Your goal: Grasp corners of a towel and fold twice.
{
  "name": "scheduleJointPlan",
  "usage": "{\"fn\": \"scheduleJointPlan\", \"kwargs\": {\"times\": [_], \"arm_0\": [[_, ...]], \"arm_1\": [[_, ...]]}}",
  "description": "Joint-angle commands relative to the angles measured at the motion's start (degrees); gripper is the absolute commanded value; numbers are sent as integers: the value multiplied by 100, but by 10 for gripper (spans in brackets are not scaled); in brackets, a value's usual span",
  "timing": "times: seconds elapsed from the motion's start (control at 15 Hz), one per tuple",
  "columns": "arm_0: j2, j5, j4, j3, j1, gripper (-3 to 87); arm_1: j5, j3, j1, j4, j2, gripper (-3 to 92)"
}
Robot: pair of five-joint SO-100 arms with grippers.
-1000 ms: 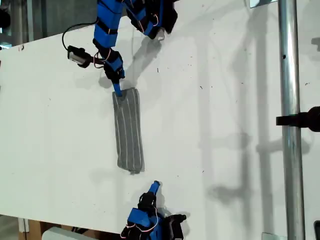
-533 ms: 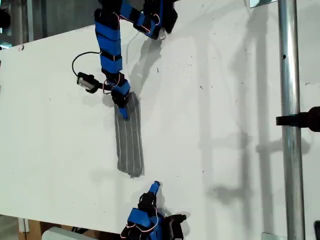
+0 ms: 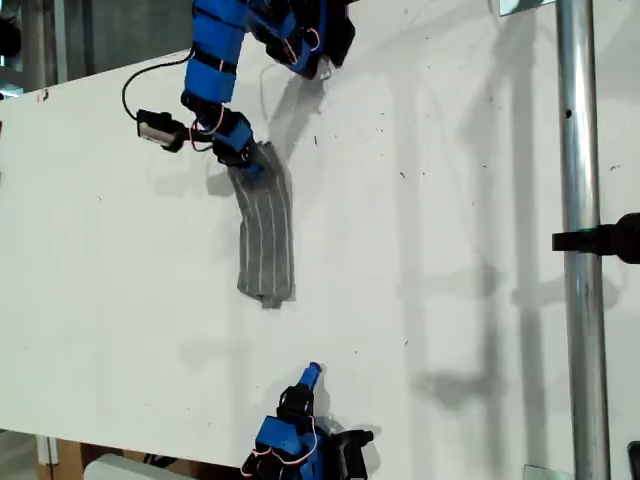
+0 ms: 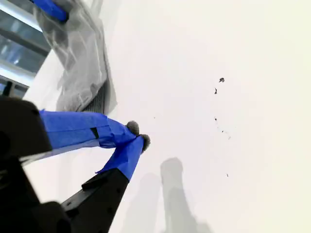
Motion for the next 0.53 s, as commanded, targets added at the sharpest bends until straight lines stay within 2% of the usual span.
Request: {"fn": "scheduleJointPlan", "kwargs": {"times": [0.0, 0.07, 0.13, 0.2, 0.47], "arm_0": [[26, 70, -53, -299, -26, -29], [26, 79, -62, -299, -35, -29], [26, 97, -70, -299, -35, -29], [26, 105, -105, -272, -35, -29], [26, 123, -105, -246, -53, -29]], "arm_1": [[9, -114, 53, 2162, 2092, -2], [185, -334, -62, 3006, 2584, -2], [413, -580, -404, 3234, 2751, -2], [475, -686, -659, 2918, 2549, -2], [299, -993, -1107, 26, 141, -2]]}}
